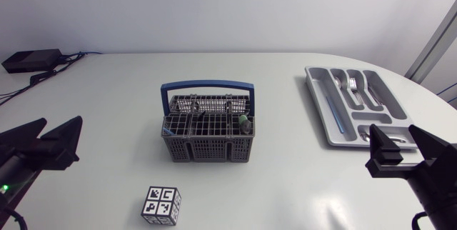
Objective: Transfer all utensils from the basket to the drawer tray.
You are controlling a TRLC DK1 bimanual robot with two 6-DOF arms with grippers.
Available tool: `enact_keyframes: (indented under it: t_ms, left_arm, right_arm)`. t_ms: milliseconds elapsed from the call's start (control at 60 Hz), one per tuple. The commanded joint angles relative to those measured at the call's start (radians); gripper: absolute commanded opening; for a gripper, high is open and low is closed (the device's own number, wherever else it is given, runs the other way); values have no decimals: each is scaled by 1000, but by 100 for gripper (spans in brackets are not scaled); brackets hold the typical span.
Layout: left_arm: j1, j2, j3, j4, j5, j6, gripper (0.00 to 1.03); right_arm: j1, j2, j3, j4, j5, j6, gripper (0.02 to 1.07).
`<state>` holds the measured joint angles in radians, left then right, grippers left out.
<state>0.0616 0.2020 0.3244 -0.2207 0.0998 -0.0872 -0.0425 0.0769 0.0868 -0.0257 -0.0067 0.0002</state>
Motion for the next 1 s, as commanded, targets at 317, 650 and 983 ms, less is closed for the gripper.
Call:
enact_keyframes:
  t_ms: [317,650,983]
  left_arm:
    - [-131,527,331,-161,-34,153,95]
    - [-238,656,326,-192,167,414,92]
    - [-310,682,254,-152,301,638,91]
  right_arm:
    - [64,391,226,-33,-1,57,102]
    - [153,607,404,-267,-32,-42,102]
    - [285,732,488,-416,-262,-319,102]
